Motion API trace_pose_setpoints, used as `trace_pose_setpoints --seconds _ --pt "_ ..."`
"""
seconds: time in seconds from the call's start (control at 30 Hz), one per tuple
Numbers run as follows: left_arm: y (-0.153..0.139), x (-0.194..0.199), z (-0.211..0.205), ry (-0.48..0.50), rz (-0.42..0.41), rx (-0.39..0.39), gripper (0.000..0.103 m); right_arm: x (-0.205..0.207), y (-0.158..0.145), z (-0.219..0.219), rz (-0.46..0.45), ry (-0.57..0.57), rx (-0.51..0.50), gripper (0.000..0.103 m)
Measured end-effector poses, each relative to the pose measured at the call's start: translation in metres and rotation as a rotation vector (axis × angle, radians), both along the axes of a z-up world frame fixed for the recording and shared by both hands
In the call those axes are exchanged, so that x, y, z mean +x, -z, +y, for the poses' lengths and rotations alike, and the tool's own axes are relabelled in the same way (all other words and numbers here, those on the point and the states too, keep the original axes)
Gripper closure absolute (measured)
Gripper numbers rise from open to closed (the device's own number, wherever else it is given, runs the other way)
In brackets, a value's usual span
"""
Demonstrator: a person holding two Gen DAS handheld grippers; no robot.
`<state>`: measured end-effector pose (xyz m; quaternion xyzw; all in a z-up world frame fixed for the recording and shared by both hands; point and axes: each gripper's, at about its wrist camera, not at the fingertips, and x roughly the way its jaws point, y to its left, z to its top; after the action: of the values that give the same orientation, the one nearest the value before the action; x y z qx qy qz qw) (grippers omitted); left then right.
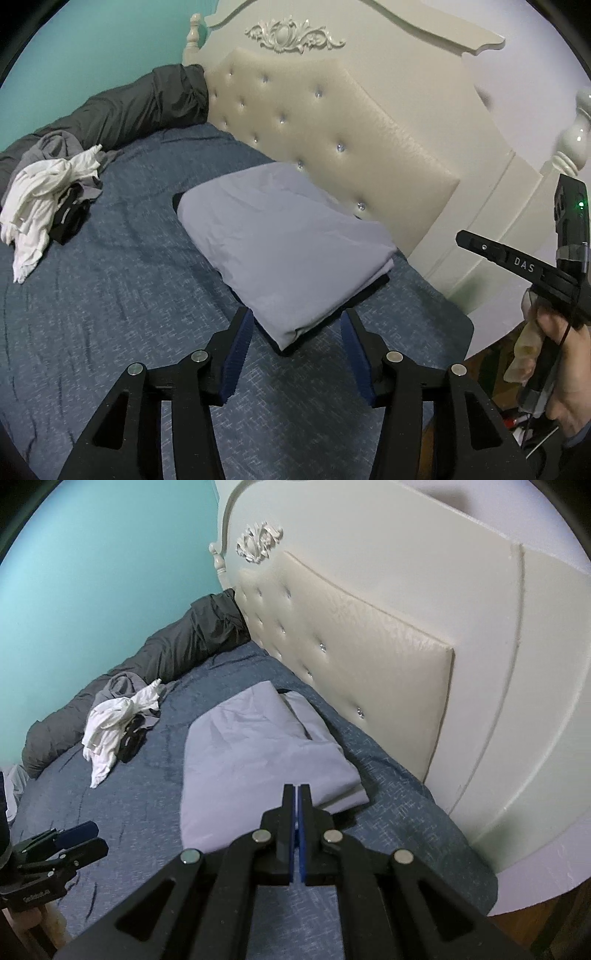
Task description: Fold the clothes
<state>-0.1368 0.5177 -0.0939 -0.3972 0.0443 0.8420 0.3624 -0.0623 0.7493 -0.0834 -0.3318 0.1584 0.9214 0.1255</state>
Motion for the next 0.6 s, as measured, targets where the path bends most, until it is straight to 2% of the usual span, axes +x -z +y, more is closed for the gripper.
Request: trace_pose_setpoints --seconds 0.6 --pt "-0.048 0.047 -0.046 -0.005 0.068 0.031 0.045 0.067 -0.050 -0.059 0.059 -0.040 0.049 0.102"
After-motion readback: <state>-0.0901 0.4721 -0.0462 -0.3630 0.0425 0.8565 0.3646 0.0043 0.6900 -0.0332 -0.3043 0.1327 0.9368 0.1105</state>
